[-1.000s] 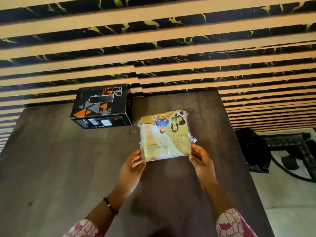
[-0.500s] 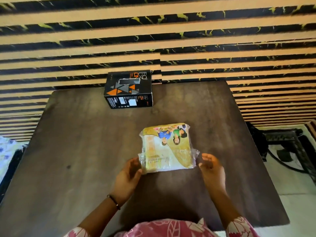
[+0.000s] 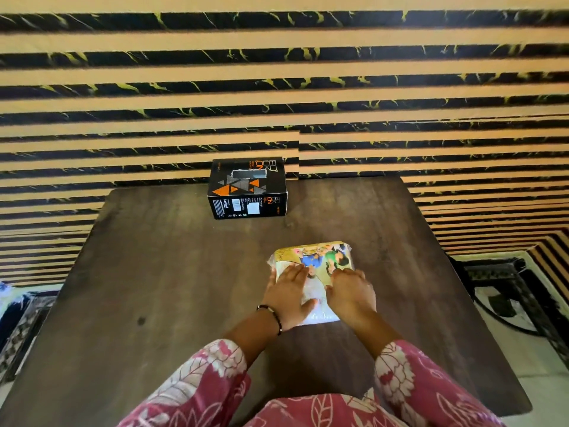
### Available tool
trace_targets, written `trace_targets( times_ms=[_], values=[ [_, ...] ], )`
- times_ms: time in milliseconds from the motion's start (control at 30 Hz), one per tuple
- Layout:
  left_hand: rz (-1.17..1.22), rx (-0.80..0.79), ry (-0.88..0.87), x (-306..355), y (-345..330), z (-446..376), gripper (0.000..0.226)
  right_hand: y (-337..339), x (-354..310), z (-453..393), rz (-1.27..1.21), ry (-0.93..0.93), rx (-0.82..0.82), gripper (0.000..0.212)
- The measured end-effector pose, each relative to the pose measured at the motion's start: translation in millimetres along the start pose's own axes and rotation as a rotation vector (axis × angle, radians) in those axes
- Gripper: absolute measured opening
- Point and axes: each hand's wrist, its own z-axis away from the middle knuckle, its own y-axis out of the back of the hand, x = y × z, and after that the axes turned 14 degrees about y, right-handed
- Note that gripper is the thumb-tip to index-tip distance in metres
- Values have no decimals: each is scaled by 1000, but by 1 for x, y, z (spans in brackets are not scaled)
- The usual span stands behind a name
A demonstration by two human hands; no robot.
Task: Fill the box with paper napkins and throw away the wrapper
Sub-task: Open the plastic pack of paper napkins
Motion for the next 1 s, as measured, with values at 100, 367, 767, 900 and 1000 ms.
trace_targets(
  times_ms=[100,367,767,900,1000],
  values=[
    [12,-20,22,1,-2,-2,73,-4,-4,-5,94,-12,17,33],
    [-66,-33,36,5,-3,6,76,-4,0,-23,-357,-412,-18,33],
    [-102,-13,21,8,3,14,74,-19,1,4,-292,-35,121,13],
    [-129,-6,27,9,4,16,74,-23,0,8,-370,-8,179,24],
    [-143,-11,36,10,2,19,73,-25,-2,13,-364,30,157,25]
  ],
)
